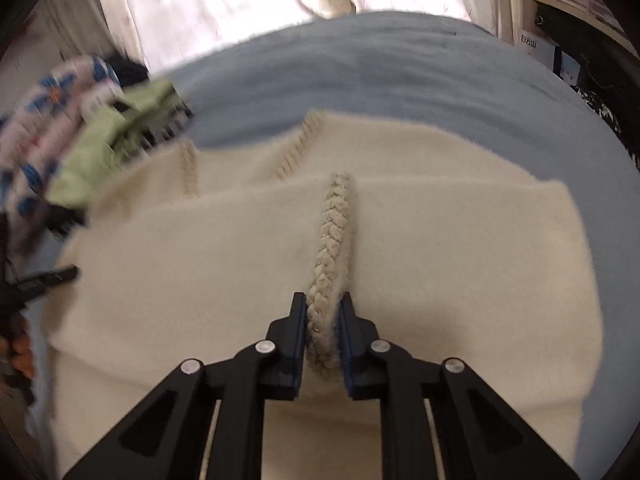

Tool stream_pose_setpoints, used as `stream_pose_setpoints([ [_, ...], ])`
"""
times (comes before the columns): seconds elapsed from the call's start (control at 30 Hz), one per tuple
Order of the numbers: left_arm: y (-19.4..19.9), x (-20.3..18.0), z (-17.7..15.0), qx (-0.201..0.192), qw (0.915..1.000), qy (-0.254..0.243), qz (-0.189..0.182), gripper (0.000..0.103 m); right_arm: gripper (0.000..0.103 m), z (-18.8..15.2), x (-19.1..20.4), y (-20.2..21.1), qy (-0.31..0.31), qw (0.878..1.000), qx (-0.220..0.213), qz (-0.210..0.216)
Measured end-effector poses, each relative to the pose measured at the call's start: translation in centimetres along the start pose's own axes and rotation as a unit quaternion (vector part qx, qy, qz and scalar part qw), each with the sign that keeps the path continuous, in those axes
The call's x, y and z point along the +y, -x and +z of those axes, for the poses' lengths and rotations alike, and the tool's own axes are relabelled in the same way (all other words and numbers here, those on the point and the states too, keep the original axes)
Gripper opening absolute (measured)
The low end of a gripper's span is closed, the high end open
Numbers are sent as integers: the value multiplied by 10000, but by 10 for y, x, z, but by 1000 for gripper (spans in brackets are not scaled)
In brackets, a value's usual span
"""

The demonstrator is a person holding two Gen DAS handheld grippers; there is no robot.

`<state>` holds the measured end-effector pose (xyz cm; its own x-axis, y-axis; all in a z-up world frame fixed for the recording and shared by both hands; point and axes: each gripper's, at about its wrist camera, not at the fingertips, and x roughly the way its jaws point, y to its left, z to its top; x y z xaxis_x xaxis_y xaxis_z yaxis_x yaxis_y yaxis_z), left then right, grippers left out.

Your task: Fold large clothes

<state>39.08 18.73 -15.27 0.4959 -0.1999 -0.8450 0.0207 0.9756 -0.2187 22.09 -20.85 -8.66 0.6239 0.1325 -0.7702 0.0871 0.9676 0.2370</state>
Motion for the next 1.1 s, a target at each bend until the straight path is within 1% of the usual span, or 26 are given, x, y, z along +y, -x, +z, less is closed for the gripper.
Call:
stream_pose_setpoints([
  [0.03,-1,2,-1,-79,10000,-11,-21,10,13,-4,-2,-2,9,9999,-31,-141],
  [0.07,-8,5,0,21,10000,37,-14,11,13,-8,-5,-13,10,9994,207,-275],
  [0.1,-16,8,-2,133,9999,61,38,12,15,-13,-8,-27,-24,9981,532,-301],
  [0.13,-22,8,-5,211,9997,35,79,13,15,-17,-11,-33,-77,9975,649,-280],
  [0.17,-24,8,-7,186,9997,-17,135,20,18,-16,-12,-29,-101,9981,555,-236],
  [0.2,-21,7,-7,116,9996,-78,231,27,25,-14,-11,-26,-106,9977,605,-301],
  [0.23,-16,4,-7,78,9992,-139,372,30,30,-11,-10,-22,-114,9968,666,-419],
  [0.27,-10,1,-7,51,9982,-210,552,36,38,-9,-10,-17,-100,9969,617,-477],
  [0.33,9,-8,-6,-138,9946,-440,928,37,39,-6,-5,-5,78,9977,390,-553],
  [0.37,20,-13,-6,-286,9930,-546,1003,39,39,-6,-2,0,160,9976,309,-598],
  [0.4,30,-17,-6,-418,9920,-602,1024,44,39,-5,2,4,258,9975,218,-616],
  [0.43,41,-23,-7,-581,9914,-644,978,48,39,-4,7,8,329,9977,164,-569],
  [0.47,49,-34,-7,-703,9913,-664,888,57,39,-2,14,9,388,9982,125,-445],
  [0.5,56,-43,-8,-804,9913,-670,797,61,39,0,22,8,420,9985,112,-331],
  [0.57,63,-59,-12,-893,9920,-681,574,61,39,5,42,1,483,9987,106,-124],
  [0.63,56,-79,-15,-804,9942,-606,390,61,39,9,63,-9,543,9984,127,18],
  [0.67,52,-83,-18,-755,9950,-562,319,61,39,13,77,-17,583,9982,131,105],
  [0.77,31,-100,-27,-619,9966,-437,338,61,39,19,102,-39,596,9975,237,295],
  [0.83,13,-106,-36,-656,9953,-515,492,61,39,21,112,-55,609,9970,305,378],
  [0.87,2,-104,-40,-705,9936,-583,665,61,39,20,115,-64,705,9966,304,282],
  [0.93,-20,-98,-44,-714,9893,-736,1034,61,38,17,109,-78,816,9960,351,-11],
  [0.97,-25,-91,-44,-733,9901,-709,963,63,34,17,102,-81,827,9961,314,-67],
  [1.03,-22,-74,-41,-819,9928,-520,698,63,27,21,79,-76,733,9964,123,-419],
  [1.07,-20,-69,-39,-840,9925,-481,741,63,27,23,64,-71,637,9952,19,-740],
  [1.1,-20,-64,-36,-848,9920,-486,798,63,27,24,47,-68,534,9938,-32,-972],
])
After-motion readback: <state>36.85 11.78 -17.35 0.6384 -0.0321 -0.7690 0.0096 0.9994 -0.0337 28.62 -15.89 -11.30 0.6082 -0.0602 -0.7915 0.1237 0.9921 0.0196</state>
